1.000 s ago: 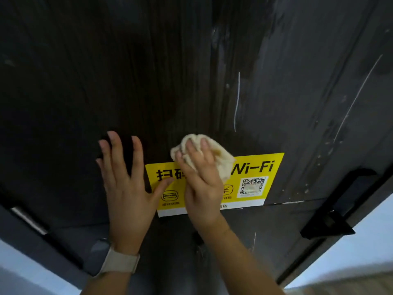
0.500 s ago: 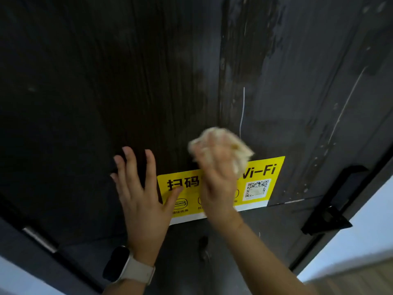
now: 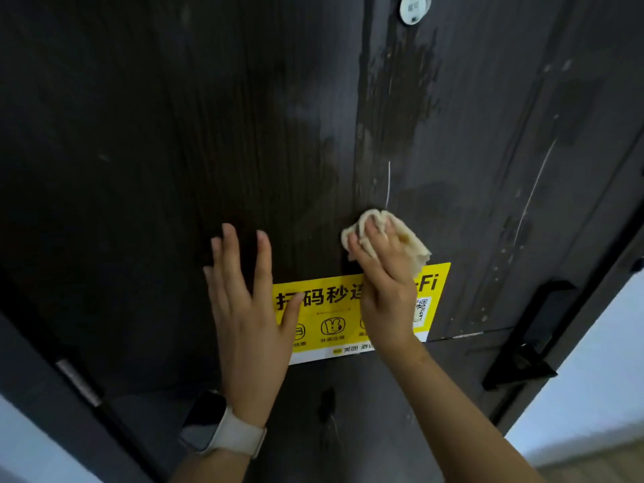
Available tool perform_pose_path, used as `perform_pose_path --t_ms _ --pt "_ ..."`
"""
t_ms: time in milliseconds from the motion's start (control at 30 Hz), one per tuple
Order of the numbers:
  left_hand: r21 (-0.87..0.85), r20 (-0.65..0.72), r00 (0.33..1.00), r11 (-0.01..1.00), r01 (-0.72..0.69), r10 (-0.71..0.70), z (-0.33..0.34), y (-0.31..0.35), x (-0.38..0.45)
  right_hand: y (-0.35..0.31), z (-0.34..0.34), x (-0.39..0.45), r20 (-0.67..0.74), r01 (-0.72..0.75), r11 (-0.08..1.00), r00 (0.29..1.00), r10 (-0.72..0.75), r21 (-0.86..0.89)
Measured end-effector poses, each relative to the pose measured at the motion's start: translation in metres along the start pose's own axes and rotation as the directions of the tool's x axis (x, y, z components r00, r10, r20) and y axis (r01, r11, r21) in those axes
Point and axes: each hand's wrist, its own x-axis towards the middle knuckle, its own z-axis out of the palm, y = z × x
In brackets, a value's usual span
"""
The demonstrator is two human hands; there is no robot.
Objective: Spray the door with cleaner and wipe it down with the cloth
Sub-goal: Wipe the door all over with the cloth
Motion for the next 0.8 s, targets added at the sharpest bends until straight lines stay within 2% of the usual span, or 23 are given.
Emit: perform_pose_path --t_ms 67,167,267,367,467,567,700,800 --pt "0.031 -0.015 0.998 0.998 -0.054 0.055 -0.001 0.008 0.017 0.016 -0.013 -0.007 0.057 0.013 1.000 0.998 -0.011 -0.028" --pt "0.027 0.000 0.999 0.999 -0.033 0.033 0.001 0.010 0.035 0.016 -0.019 -0.015 0.054 -0.056 0.997 0.997 0.059 -0.061" --pt "0.030 -0.006 1.000 0.999 -0.029 0.029 0.004 0.007 0.034 -0.004 -0.019 0.022 0.010 -0.109 0.994 0.994 0.109 -0.017" --pt "0.053 -0.010 0.999 0.998 -0.031 0.032 0.005 0.005 0.032 -0.014 -0.018 0.069 -0.061 -0.045 0.999 0.997 0.044 -0.010" --pt "0.045 -0.027 0.999 0.998 -0.031 0.032 0.004 0.006 0.032 -0.006 -0.012 0.038 -0.021 -0.058 0.997 0.998 0.057 -0.042" --pt "0.045 -0.034 0.999 0.998 -0.035 0.037 0.005 0.006 0.032 -0.003 -0.008 -0.012 0.020 -0.166 0.986 0.986 0.166 -0.012" --pt "0.045 -0.032 0.999 0.998 -0.040 0.041 0.007 0.005 0.032 -0.020 -0.009 0.042 -0.099 -0.214 0.975 0.971 0.219 0.058" --pt "0.049 -0.033 0.999 0.998 -0.039 0.040 0.006 0.004 0.033 -0.022 -0.009 0.071 -0.135 -0.127 0.992 0.983 0.124 -0.017"
